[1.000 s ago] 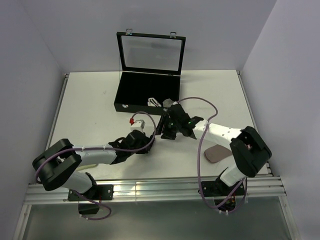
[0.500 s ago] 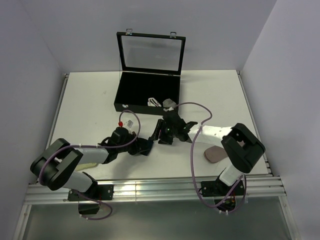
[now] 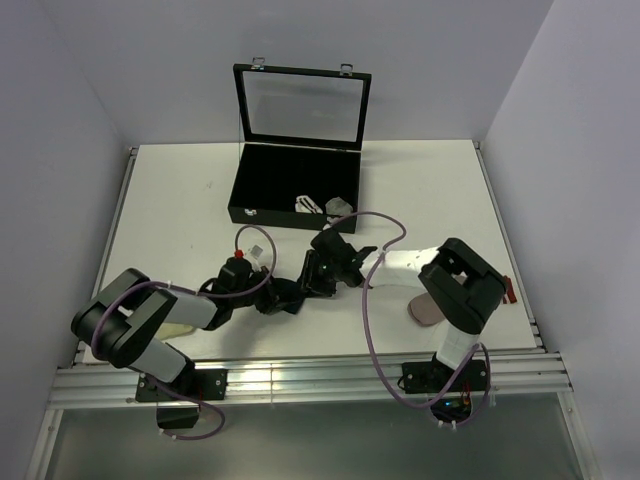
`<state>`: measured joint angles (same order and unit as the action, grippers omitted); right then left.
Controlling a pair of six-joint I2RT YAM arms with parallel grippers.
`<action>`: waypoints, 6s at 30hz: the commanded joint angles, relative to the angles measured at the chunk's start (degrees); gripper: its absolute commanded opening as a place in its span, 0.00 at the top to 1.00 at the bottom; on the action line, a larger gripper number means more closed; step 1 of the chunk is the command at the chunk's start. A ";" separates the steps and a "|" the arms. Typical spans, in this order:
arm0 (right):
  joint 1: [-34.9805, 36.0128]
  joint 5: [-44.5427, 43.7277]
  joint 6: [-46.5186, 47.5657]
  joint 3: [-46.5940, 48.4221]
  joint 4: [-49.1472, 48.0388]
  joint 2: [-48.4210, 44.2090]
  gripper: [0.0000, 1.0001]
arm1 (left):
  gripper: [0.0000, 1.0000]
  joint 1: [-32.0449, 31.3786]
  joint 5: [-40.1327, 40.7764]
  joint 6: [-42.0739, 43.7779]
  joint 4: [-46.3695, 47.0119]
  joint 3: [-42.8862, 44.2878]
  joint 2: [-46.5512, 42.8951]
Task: Roll the socks
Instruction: Roll the sock at the center of the board.
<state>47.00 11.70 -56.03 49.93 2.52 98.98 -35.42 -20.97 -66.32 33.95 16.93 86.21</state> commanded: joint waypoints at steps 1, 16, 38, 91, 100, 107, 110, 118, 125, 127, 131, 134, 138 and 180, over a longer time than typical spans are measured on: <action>0.28 -2.03 0.04 1.40 0.64 1.57 0.55 | 0.99 0.70 -1.09 -1.08 0.14 -1.90 2.03; -0.95 -7.05 4.35 9.30 14.52 3.50 1.00 | 0.62 0.88 6.02 12.70 -16.71 6.27 -6.58; -1.04 -3.71 6.81 21.35 27.36 10.97 1.00 | 0.59 -30.93 56.12 25.20 -36.94 22.89 -7.63; -3.15 -2.39 13.23 18.79 25.77 10.35 1.00 | 0.50 -15.72 46.28 28.61 -26.31 15.77 -12.72; -3.15 -1.16 13.23 20.56 26.83 11.85 1.00 | 0.50 -27.42 52.86 31.09 -26.83 18.31 -7.57; -3.15 -0.63 13.31 20.29 26.57 11.94 1.00 | 0.59 -29.44 54.37 31.34 -26.66 19.72 -2.64; -3.15 -0.37 13.23 19.94 26.30 11.94 1.00 | 0.61 -29.62 54.89 30.47 -27.71 20.25 -0.88; -3.23 0.60 12.88 18.89 25.08 11.41 1.00 | 0.88 -29.62 54.72 24.94 -29.65 17.97 1.23; -4.11 4.11 11.03 15.38 19.46 7.12 0.98 | 0.99 -27.70 50.07 19.84 -27.64 13.76 -1.92; -4.46 5.08 9.89 14.06 17.44 5.27 0.93 | 0.99 -26.55 47.96 18.43 -26.93 12.52 -4.03; -5.34 5.70 8.66 8.88 8.76 -1.57 0.65 | 0.99 -20.41 38.06 15.44 -24.56 8.31 -7.55; -5.61 4.65 7.96 5.46 3.56 -5.10 0.49 | 1.00 -15.93 32.94 13.42 -21.48 5.76 -9.66; -5.61 4.73 6.55 1.05 -2.34 -7.83 0.41 | 1.00 -10.56 22.32 10.96 -19.19 4.52 -9.23; -4.73 13.70 3.30 -3.09 -23.71 5.88 0.60 | 1.00 5.54 2.69 0.58 -11.19 1.44 -2.19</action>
<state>41.87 24.05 -52.75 46.61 -18.09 104.55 -30.06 -19.09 -68.14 26.68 17.30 82.78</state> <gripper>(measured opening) 0.417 0.074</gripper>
